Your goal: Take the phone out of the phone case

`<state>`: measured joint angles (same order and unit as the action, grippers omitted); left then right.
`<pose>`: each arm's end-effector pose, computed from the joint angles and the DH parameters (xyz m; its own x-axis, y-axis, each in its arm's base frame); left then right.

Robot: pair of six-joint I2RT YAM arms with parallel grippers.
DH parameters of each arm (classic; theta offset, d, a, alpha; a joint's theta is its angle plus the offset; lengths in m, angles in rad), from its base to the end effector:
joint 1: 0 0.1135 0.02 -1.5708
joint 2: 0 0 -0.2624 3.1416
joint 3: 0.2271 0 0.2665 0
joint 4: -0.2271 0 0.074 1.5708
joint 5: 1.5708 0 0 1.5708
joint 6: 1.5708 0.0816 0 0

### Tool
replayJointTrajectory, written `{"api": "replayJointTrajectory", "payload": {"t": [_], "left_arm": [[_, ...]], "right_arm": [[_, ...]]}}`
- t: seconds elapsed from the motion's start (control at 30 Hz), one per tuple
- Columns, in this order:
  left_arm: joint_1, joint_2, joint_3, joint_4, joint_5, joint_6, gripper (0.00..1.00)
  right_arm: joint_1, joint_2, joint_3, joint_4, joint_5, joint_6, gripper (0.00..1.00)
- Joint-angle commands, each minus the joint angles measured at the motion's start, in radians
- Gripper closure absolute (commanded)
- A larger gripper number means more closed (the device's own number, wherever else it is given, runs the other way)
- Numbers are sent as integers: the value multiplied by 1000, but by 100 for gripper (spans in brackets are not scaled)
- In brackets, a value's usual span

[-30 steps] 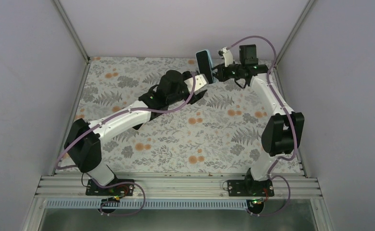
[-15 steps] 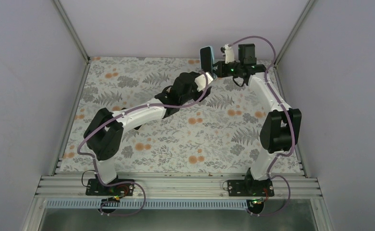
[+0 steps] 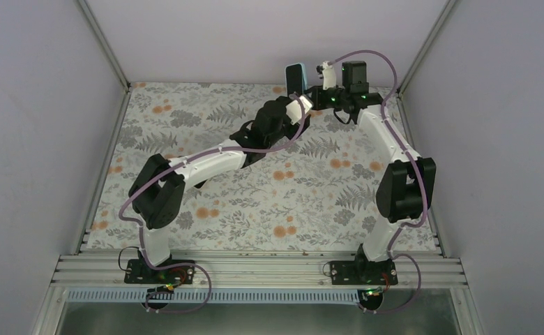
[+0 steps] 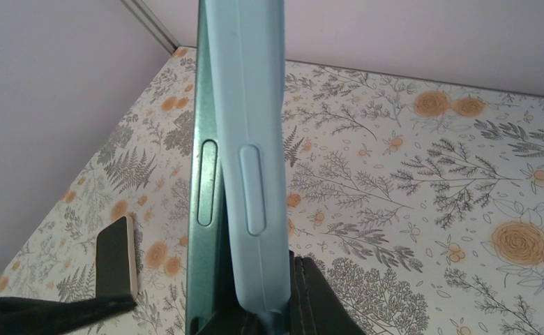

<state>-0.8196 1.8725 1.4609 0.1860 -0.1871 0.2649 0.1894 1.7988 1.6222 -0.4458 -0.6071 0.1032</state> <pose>0.3593 -0.3625 0.2807 0.0083 0.3680 -0.9298 0.6136 0.7323 0.2953 0.4431 0.1323 0.3003 -0.6323 -0.0351 -0.7739 -0.5476 0.7268 0.4145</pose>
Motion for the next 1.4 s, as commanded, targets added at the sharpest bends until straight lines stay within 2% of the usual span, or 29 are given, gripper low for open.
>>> {"api": "replayJointTrajectory", "payload": {"t": [0.0,0.27,0.9,1.2,1.37], "left_arm": [[-12,35,42,27,-23,-14,26],[-6,27,-7,85,-108,7,26],[13,60,16,132,-182,47,27],[56,64,39,212,-350,117,34],[118,49,31,276,-376,166,44]], "right_arm": [[13,-27,10,84,-25,22,96],[15,-57,-16,85,-37,31,96],[36,-89,-41,88,-67,34,96],[46,-117,-82,98,-51,40,97],[50,-113,-100,105,-71,51,97]]}}
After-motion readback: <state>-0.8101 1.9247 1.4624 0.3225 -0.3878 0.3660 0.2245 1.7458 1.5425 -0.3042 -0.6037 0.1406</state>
